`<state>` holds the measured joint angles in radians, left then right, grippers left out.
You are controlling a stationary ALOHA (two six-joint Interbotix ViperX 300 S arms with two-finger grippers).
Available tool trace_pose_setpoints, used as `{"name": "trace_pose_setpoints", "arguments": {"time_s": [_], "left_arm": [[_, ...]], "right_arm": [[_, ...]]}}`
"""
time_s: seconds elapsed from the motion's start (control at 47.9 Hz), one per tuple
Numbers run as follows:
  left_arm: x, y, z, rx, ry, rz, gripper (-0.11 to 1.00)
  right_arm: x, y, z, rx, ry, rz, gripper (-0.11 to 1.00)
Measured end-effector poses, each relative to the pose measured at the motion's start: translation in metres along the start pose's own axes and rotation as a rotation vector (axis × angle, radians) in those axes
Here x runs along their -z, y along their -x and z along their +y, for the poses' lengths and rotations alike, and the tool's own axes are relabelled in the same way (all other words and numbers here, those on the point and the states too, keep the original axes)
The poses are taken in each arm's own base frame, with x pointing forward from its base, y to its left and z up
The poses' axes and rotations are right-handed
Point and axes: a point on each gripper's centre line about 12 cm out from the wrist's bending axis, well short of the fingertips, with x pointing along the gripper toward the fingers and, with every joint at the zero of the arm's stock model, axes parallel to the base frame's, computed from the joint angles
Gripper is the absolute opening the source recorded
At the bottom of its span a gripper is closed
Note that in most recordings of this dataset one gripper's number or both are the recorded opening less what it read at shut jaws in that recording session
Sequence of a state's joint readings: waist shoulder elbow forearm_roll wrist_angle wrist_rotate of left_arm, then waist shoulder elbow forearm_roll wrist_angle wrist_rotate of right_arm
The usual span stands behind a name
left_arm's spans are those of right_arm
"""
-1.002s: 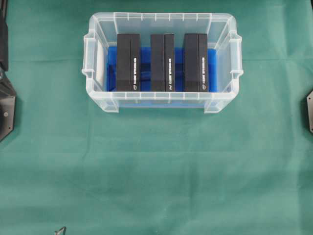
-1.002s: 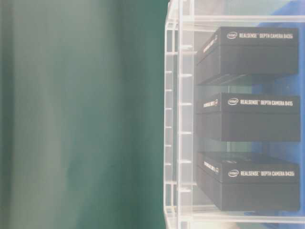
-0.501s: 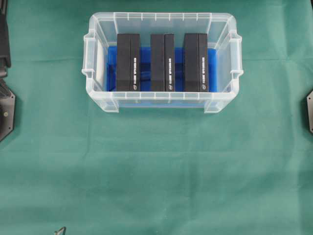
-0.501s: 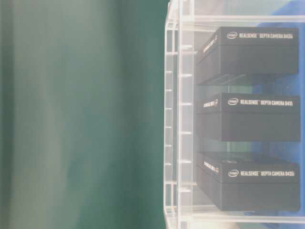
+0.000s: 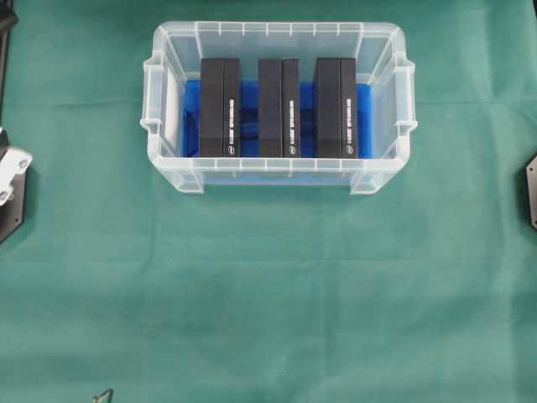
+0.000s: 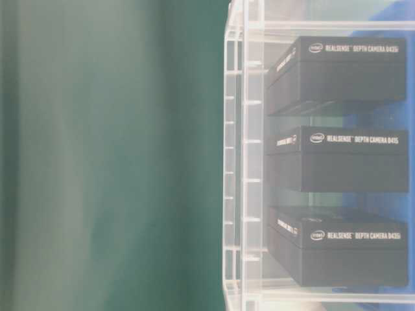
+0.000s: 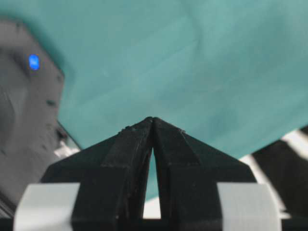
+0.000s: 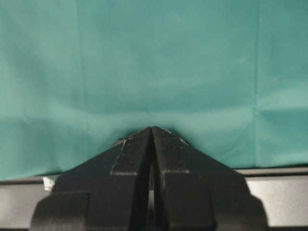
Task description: Take the box out of the case with the left arm.
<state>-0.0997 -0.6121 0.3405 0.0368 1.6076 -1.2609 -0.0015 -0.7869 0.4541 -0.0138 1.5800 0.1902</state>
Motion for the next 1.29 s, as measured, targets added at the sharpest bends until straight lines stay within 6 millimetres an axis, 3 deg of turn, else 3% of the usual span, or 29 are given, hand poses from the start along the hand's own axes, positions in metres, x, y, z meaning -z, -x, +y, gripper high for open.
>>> {"name": "trace_pose_setpoints", "arguments": {"time_s": [0.334, 0.605, 1.044, 1.294], "left_arm": [[-0.001, 0.001, 0.004, -0.053, 0.363, 0.005, 0.00], [-0.013, 0.002, 0.010, -0.056, 0.367, -0.009, 0.00], [-0.066, 0.006, 0.047, -0.088, 0.318, -0.065, 0.00], [-0.071, 0.004, 0.051, -0.096, 0.328, -0.067, 0.00]], "right_arm": [[-0.002, -0.003, 0.001, 0.003, 0.000, 0.014, 0.00], [-0.003, -0.004, 0.001, 0.003, -0.001, 0.018, 0.00], [-0.004, -0.005, 0.001, 0.006, 0.000, 0.021, 0.00], [-0.004, -0.005, 0.001, 0.006, 0.000, 0.022, 0.00]]}}
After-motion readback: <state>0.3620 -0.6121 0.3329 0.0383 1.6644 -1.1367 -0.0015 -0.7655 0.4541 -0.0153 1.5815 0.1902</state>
